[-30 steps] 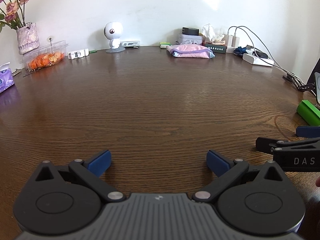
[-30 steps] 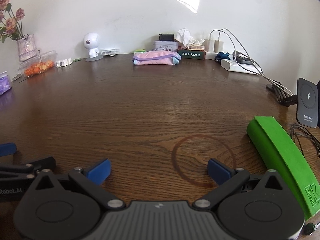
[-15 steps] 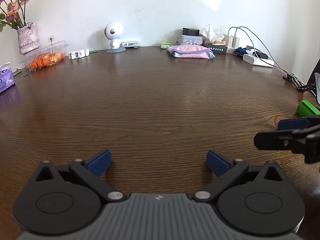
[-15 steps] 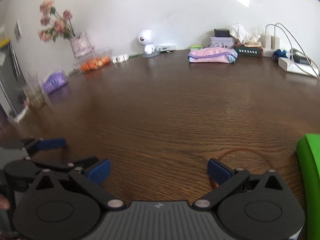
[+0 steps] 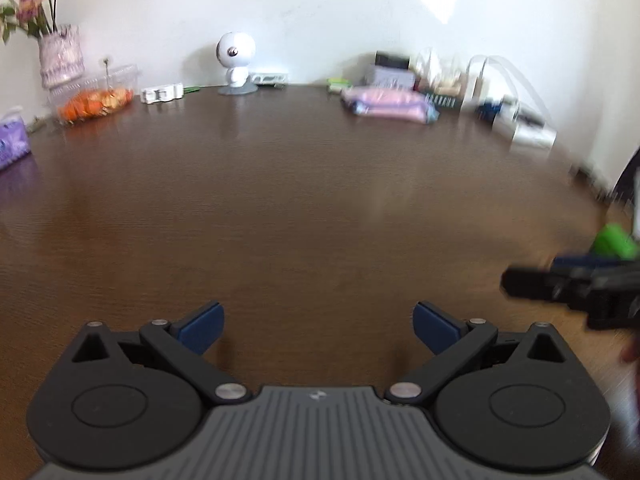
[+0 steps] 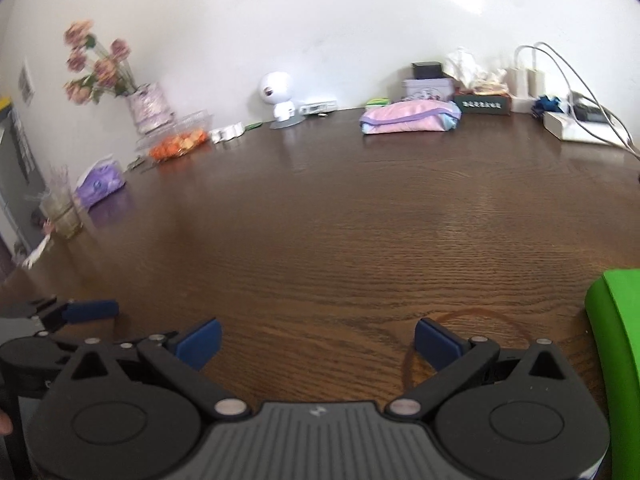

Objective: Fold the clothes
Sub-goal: 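Move both grippers toward the folded pink-and-blue garment by the wall, then grasp the garment's lavender-trimmed edge with both grippers and lift it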

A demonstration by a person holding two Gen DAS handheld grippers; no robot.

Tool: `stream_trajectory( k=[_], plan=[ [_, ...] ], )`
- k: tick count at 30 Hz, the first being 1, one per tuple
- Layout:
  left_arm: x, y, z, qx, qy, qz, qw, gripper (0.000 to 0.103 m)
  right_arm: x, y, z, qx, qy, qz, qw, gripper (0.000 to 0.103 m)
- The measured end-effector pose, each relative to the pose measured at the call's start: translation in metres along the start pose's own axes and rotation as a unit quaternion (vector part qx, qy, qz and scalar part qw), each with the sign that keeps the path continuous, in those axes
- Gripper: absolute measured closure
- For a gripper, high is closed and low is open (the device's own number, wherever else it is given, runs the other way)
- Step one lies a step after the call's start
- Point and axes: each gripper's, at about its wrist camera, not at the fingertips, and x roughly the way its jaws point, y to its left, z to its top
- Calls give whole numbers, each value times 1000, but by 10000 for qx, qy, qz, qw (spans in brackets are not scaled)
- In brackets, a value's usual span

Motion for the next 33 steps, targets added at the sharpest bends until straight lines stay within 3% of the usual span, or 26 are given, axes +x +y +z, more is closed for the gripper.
stream_trajectory(
  k=[5,8,11,12,13,15,19,21,24,26,27,28,31,33],
  plan=[
    [32,-7,101,239,-626,-234,9975,0,-15,-17,52,-98,-514,-248,9983,0],
    [88,-16,165,276,-325,-741,9963,1,-14,-36,104,-511,-1000,-683,9913,0],
    [152,-19,216,-295,64,-1080,9937,3,14,-71,161,-481,-1212,-1087,9855,1],
    [173,-20,228,-401,112,-1114,9929,4,28,-87,181,-379,-1182,-1108,9861,4],
    [195,-20,237,-499,226,-1100,9924,4,45,-102,198,-259,-1070,-1022,9887,15],
    [233,-24,247,-596,521,-877,9930,21,80,-130,227,-52,-835,-868,9927,18],
    [266,-50,239,440,276,-814,9953,25,148,-148,242,-375,-244,-892,9950,28],
    [281,-56,237,604,454,-775,9941,29,179,-153,245,-597,41,-898,9942,35],
    [301,-56,237,619,602,-627,9943,49,216,-149,242,-864,368,-882,9917,44],
    [309,-50,236,516,653,-631,9945,77,233,-148,239,-910,455,-850,9912,57],
    [311,-47,237,437,645,-736,9942,91,237,-146,238,-918,462,-757,9918,73],
    [312,-43,240,296,701,-879,9932,101,236,-144,239,-926,414,-716,9923,99],
    [299,-33,255,-174,536,-1029,9931,102,232,-136,241,-950,270,-593,9933,101],
    [266,-33,274,-220,139,-1189,9926,102,216,-126,249,-992,63,-512,9937,101]
  ],
)
